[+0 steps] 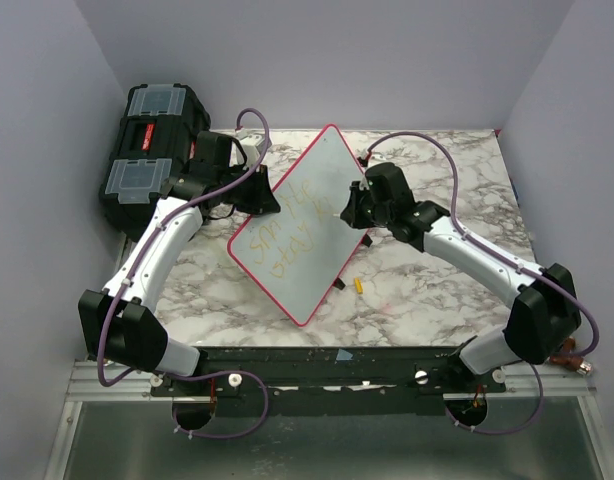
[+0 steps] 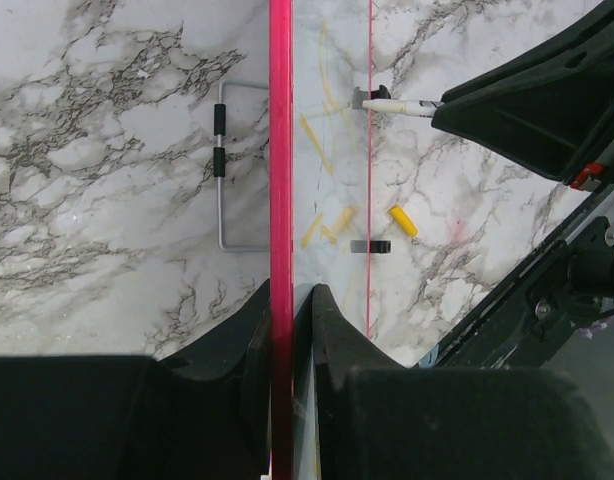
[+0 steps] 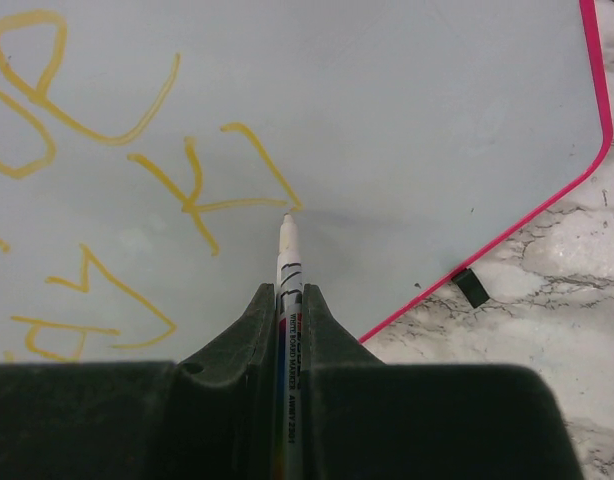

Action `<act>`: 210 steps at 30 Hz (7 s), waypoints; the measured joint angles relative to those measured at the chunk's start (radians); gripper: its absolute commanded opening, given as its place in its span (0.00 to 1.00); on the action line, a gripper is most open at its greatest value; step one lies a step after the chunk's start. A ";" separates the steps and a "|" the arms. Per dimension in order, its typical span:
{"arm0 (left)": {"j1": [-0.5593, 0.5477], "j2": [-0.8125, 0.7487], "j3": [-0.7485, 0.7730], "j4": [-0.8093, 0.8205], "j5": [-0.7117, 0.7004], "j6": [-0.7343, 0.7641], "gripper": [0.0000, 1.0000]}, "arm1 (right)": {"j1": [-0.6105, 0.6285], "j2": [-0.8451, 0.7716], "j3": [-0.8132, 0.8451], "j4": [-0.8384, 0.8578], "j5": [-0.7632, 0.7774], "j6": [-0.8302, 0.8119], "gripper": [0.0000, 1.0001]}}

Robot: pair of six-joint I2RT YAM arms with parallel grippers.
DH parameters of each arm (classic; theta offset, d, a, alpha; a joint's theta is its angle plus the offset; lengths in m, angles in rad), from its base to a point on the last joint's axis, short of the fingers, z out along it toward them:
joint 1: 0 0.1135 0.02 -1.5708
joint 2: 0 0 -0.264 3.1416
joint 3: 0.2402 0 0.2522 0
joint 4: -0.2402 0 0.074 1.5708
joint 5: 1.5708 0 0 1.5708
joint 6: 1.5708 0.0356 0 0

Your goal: Write a sentence on the whiteboard

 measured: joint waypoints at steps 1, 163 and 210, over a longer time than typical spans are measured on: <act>0.000 0.000 0.000 0.001 0.000 0.000 0.00 | 0.000 -0.005 0.000 -0.003 0.000 0.000 0.01; 0.006 0.014 0.010 -0.022 -0.007 -0.003 0.00 | -0.005 0.165 0.257 -0.029 0.115 -0.028 0.01; -0.006 0.016 0.034 -0.031 -0.005 0.008 0.00 | -0.099 0.091 0.198 -0.057 0.037 -0.027 0.01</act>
